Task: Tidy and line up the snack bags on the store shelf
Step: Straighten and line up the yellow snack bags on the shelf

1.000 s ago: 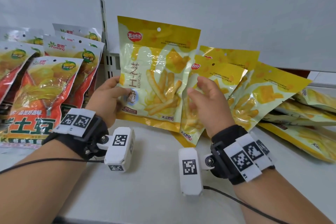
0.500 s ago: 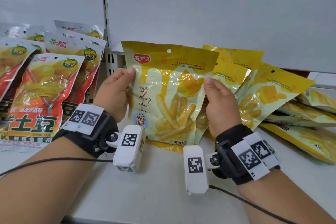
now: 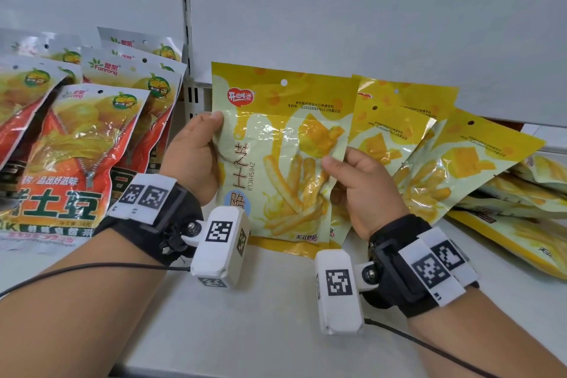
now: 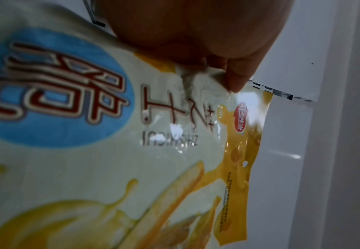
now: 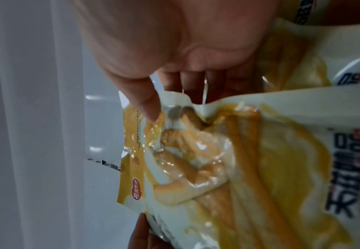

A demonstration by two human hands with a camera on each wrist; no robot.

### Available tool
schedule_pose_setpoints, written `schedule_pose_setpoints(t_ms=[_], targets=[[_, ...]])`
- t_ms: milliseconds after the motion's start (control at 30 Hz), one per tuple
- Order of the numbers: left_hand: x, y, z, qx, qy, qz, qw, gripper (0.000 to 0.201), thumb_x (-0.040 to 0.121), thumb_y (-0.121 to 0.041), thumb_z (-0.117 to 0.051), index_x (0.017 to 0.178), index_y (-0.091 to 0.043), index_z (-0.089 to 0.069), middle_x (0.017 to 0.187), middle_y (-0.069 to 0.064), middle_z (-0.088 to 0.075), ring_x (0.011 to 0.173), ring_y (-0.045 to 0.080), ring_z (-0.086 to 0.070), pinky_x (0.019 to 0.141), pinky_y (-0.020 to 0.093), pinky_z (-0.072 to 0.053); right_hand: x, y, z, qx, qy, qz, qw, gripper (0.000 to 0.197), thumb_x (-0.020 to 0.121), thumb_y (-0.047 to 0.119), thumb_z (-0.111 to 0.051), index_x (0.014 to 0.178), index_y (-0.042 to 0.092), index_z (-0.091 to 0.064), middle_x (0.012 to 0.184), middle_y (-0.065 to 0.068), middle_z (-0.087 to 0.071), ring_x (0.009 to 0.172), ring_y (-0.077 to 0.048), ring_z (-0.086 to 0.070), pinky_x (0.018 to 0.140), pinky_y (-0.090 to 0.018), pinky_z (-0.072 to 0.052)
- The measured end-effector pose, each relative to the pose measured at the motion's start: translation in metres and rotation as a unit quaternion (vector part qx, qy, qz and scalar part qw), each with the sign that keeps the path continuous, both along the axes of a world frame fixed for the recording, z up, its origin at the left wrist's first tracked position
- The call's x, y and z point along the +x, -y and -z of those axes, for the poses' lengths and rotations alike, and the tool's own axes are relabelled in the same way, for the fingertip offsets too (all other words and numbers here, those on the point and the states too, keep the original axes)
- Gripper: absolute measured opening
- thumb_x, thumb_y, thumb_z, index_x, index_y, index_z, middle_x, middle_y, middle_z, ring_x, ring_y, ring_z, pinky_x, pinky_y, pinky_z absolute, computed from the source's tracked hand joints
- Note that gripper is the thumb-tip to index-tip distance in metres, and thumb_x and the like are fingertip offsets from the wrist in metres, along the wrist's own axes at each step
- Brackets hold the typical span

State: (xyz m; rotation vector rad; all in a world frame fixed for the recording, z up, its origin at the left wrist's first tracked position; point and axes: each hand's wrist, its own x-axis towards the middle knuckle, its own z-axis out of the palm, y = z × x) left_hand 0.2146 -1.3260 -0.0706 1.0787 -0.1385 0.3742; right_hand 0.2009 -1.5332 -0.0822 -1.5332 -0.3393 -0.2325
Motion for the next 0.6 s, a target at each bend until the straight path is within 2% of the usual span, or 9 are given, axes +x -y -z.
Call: schedule_pose_setpoints(t_ms=[67,100,167,267,367,433,467,533,600], targets=[[-0.001,-0.003,0.001,-0.001,-0.009,0.005,1.000,0.038,0.097,-0.025,-0.046,0.122,0.004,-0.050,0.126,0.028,-0.056,0.114,0.045,-0.056,0.100,0.060,-0.041,0.001,-0.001,0.002,-0.022,-0.006,0.007,1.000,0.022,0.088,0.009,-0.061,0.077,0.024,-0.072,0.083,0.001,-0.074,0.080,-0.020,-0.068,0.073,-0.033,-0.053],[-0.001,-0.004,0.002,0.003,-0.011,0.008,1.000,0.044,0.097,-0.026,-0.046,0.129,0.005,-0.046,0.130,0.029,-0.054,0.118,0.046,-0.053,0.100,0.060,-0.042,0.001,-0.001,0.003,-0.031,-0.009,0.021,0.999,0.024,0.088,0.008,-0.060,0.072,0.023,-0.071,0.077,0.001,-0.072,0.073,-0.019,-0.065,0.066,-0.029,-0.052],[0.000,-0.006,0.005,0.026,-0.015,0.012,0.999,0.047,0.098,-0.029,-0.045,0.131,0.004,-0.048,0.125,0.026,-0.059,0.113,0.041,-0.059,0.097,0.054,-0.047,0.001,0.000,0.003,-0.041,-0.010,0.059,0.997,0.028,0.089,0.008,-0.059,0.063,0.019,-0.061,0.067,-0.009,-0.058,0.061,-0.021,-0.050,0.054,-0.025,-0.043],[0.001,-0.012,0.015,0.105,-0.036,0.037,0.993,0.040,0.094,-0.036,-0.048,0.116,-0.006,-0.060,0.093,0.007,-0.069,0.076,0.019,-0.065,0.073,0.034,-0.053,0.004,0.002,0.004,-0.016,-0.007,0.089,0.996,0.021,0.091,0.008,-0.057,0.070,0.003,-0.054,0.074,-0.011,-0.044,0.068,-0.023,-0.039,0.055,-0.029,-0.036],[0.002,-0.015,0.022,0.159,-0.058,0.057,0.984,0.018,0.095,-0.024,-0.049,0.088,-0.011,-0.061,0.066,-0.004,-0.067,0.056,0.009,-0.061,0.053,0.019,-0.049,0.007,0.004,0.004,0.036,-0.022,0.097,0.994,0.023,0.091,0.009,-0.056,0.091,-0.013,-0.050,0.082,-0.012,-0.044,0.077,-0.023,-0.042,0.065,-0.035,-0.039],[0.003,-0.016,0.023,0.165,-0.068,0.041,0.983,0.023,0.096,-0.015,-0.049,0.075,-0.014,-0.056,0.062,-0.004,-0.067,0.054,0.010,-0.061,0.050,0.019,-0.049,0.006,0.003,0.003,0.063,-0.036,0.088,0.993,0.018,0.091,0.009,-0.056,0.092,-0.009,-0.055,0.082,-0.014,-0.050,0.077,-0.023,-0.048,0.069,-0.036,-0.044],[0.003,-0.016,0.022,0.159,-0.069,0.030,0.984,0.025,0.096,-0.014,-0.049,0.072,-0.015,-0.055,0.061,-0.004,-0.067,0.053,0.011,-0.060,0.051,0.020,-0.049,0.006,0.003,0.002,0.074,-0.043,0.075,0.994,0.010,0.091,0.009,-0.056,0.088,0.000,-0.061,0.081,-0.014,-0.057,0.075,-0.023,-0.054,0.068,-0.034,-0.048],[0.003,-0.017,0.021,0.138,-0.068,0.011,0.988,0.026,0.096,-0.015,-0.049,0.070,-0.017,-0.053,0.058,-0.004,-0.064,0.052,0.012,-0.055,0.054,0.026,-0.041,0.004,0.002,0.002,0.080,-0.051,0.041,0.995,0.009,0.090,0.010,-0.059,0.085,0.014,-0.065,0.079,-0.004,-0.069,0.070,-0.014,-0.063,0.060,-0.028,-0.054],[0.004,-0.017,0.021,0.118,-0.064,-0.004,0.991,0.027,0.096,-0.015,-0.049,0.070,-0.017,-0.052,0.054,-0.005,-0.062,0.047,0.010,-0.052,0.054,0.028,-0.034,0.002,-0.001,0.003,0.070,-0.054,0.015,0.996,0.005,0.088,0.011,-0.062,0.085,0.011,-0.065,0.077,-0.003,-0.070,0.065,-0.013,-0.066,0.053,-0.025,-0.053]])
